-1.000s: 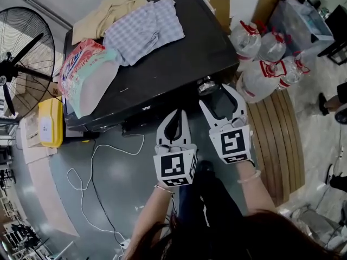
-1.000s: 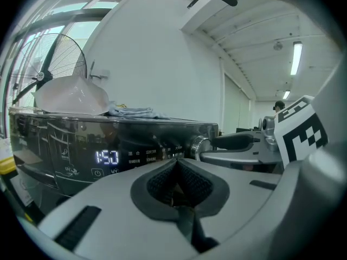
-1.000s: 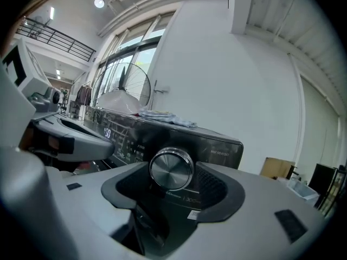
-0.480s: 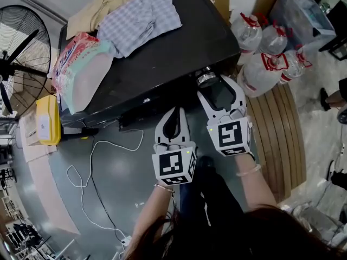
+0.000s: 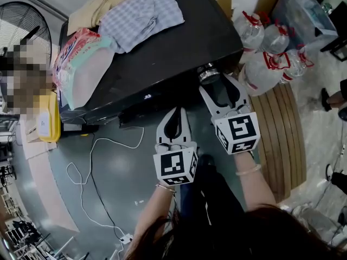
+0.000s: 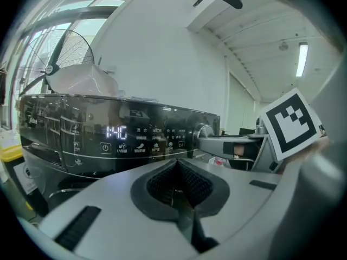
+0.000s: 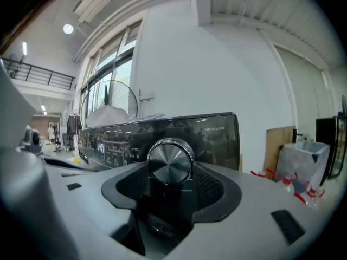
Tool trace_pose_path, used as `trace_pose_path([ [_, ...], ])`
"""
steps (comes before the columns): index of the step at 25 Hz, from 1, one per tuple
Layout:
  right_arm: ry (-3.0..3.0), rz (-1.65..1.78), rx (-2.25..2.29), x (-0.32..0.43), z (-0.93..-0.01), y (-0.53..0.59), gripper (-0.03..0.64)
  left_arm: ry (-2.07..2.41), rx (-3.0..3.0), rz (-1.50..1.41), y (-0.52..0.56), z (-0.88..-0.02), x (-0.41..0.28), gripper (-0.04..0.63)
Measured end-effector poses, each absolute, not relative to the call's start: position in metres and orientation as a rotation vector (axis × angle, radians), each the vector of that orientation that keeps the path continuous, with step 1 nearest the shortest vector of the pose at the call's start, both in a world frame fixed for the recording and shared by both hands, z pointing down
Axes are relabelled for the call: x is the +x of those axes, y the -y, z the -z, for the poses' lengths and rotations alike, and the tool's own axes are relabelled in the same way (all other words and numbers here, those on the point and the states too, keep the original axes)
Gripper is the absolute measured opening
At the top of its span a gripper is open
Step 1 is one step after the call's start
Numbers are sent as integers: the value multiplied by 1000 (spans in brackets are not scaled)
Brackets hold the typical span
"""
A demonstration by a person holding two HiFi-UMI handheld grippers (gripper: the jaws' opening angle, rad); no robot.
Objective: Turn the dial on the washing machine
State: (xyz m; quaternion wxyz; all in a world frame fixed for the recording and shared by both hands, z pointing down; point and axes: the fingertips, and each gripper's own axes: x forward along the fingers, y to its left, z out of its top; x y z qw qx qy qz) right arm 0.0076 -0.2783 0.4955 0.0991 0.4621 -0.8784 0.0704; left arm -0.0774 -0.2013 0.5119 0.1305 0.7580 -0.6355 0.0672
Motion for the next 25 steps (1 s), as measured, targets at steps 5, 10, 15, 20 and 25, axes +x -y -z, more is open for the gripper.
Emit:
trace_pose_path([
  [5, 2625, -282, 1387, 8, -496, 278, 279, 1848, 2194, -199, 199, -515, -80, 17],
  [10, 2594, -167, 1344, 5, -495, 278, 287, 1846, 2198, -204, 199, -516, -78, 17],
  [15, 2532, 40, 1271, -7, -490, 276, 338, 1838, 2206, -206, 200, -515, -76, 17],
  [20, 2509, 51, 1314, -1, -488, 280, 290, 1836, 2208, -203, 202, -515, -76, 17],
  [25, 2564, -71, 1361, 2, -490, 282, 293, 1830, 2206, -201, 204, -517, -77, 17],
])
